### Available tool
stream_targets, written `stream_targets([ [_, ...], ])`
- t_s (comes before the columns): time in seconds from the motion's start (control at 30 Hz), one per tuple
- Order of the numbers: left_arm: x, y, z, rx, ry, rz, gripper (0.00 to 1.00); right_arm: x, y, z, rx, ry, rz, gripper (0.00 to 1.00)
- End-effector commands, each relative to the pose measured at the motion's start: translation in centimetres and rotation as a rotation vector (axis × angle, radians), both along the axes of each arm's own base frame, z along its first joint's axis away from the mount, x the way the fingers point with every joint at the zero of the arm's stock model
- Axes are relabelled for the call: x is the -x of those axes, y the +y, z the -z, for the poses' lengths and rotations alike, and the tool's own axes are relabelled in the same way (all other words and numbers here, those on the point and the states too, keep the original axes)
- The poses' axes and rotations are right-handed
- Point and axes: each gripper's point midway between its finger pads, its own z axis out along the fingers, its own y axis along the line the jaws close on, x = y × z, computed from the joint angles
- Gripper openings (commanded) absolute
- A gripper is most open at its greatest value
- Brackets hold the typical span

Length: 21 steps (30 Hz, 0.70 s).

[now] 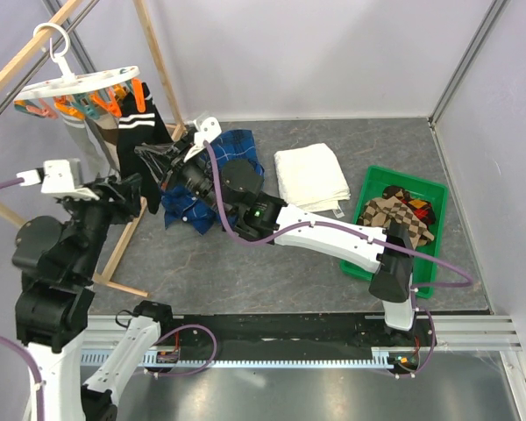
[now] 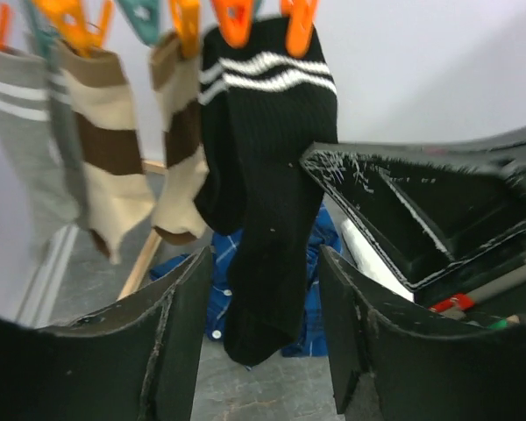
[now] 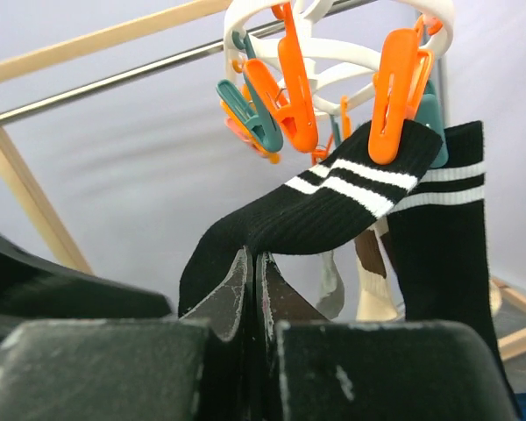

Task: Remove the socks clipped to the hanger
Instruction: Remove the sock from the hanger.

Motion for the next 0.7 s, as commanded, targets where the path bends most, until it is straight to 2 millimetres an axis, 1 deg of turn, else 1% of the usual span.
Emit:
stream_targets([
  [0.0,-0.9,-2.7,0.5,0.031,-0.031,0.134,0.6,2.2,-1.3,-3.6,-0.109,0.042,-0.103,0.0],
  [0.03,-0.9,-2.8,0.7,0.031,-0.037,0.139,0.61,2.1,-1.3,-3.5,-0.104,0.048,-0.105,0.0],
  [0.07,-1.5,-2.9,1.5,0.03,-0.025,0.142,0.61,2.2,-1.3,-3.4,-0.105,0.055,-0.112,0.0],
  [0.13,-2.0,-3.0,1.5,0.031,-0.045,0.142,0.61,2.4,-1.0,-3.3,-0.106,0.069,-0.132,0.0],
  [0.17,-2.5,-3.1,2.1,0.023,-0.034,0.142,0.61,2.5,-0.9,-3.2,-0.106,0.072,-0.14,0.0],
  [0.2,-2.9,-2.9,2.0,0.018,-0.046,0.129,0.61,2.6,-0.8,-3.1,-0.111,0.085,-0.15,0.0],
  [0.27,-4.1,-2.6,3.0,-0.003,-0.02,0.098,0.61,2.8,-0.7,-3.1,-0.114,0.093,-0.164,0.0],
  [0.3,-4.5,-2.2,3.1,-0.012,-0.016,0.072,0.61,2.9,-0.7,-3.1,-0.121,0.105,-0.173,0.0],
  [0.37,-5.0,-1.9,3.4,-0.029,-0.006,0.057,0.58,3.0,-0.6,-3.1,-0.124,0.112,-0.182,0.0],
  [0.43,-5.2,-1.5,3.1,-0.027,-0.01,0.029,0.55,3.0,-0.4,-2.9,-0.123,0.125,-0.19,0.0],
  [0.53,-5.4,-0.6,3.0,-0.015,-0.005,-0.025,0.48,3.0,0.0,-2.4,-0.122,0.146,-0.203,0.0],
  [0.6,-5.6,0.4,3.2,-0.017,0.012,-0.082,0.31,3.3,0.2,-2.4,-0.126,0.149,-0.22,0.0],
  [0.63,-5.4,1.0,2.9,-0.025,0.029,-0.112,0.09,3.5,0.4,-2.3,-0.117,0.146,-0.241,0.07],
  [0.67,-5.1,1.1,2.1,-0.022,0.018,-0.114,0.02,3.6,0.3,-2.6,-0.116,0.136,-0.253,0.13],
])
